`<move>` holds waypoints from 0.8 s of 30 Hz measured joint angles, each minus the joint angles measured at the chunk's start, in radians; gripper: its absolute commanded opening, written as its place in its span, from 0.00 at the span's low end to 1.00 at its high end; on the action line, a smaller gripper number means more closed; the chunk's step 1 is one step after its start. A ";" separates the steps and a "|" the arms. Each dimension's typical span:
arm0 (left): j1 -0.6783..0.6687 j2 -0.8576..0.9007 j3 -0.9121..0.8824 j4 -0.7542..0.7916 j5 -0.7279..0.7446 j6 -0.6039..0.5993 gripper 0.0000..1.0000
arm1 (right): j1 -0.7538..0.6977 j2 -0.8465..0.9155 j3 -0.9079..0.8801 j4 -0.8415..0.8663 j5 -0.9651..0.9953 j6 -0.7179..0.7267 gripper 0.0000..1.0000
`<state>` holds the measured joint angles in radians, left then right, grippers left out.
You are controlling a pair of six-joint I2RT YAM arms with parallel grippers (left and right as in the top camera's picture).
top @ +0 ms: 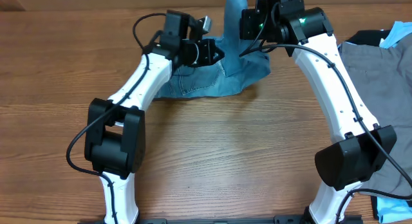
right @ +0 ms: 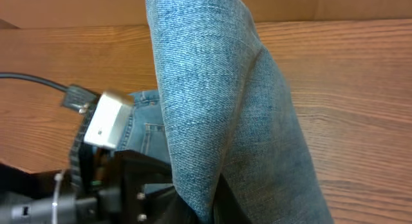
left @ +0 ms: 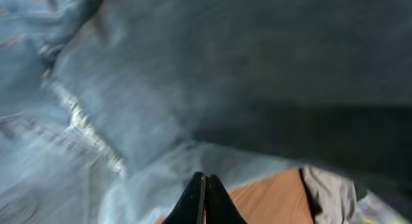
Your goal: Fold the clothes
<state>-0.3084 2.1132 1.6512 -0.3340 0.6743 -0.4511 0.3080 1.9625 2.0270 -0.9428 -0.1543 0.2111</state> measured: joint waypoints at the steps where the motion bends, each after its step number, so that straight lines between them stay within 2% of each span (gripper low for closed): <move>1: -0.005 0.000 0.000 0.014 -0.010 -0.013 0.04 | 0.003 0.000 0.000 0.000 -0.003 0.002 0.04; 7: -0.005 0.000 -0.003 0.022 -0.153 -0.055 0.04 | 0.013 0.000 0.000 0.000 -0.007 0.019 0.04; 10: -0.005 0.035 -0.002 0.092 -0.158 -0.073 0.04 | 0.013 0.000 0.000 0.000 -0.013 0.032 0.04; 18: -0.003 0.289 -0.009 0.296 -0.060 -0.206 0.04 | 0.013 0.000 0.021 -0.027 -0.026 0.047 0.04; 24: 0.002 0.311 -0.011 0.439 0.021 -0.267 0.04 | 0.014 0.000 0.026 -0.043 -0.029 0.047 0.04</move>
<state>-0.3061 2.4241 1.6405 0.1051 0.6949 -0.7181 0.3218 1.9625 2.0533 -0.9863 -0.1837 0.2581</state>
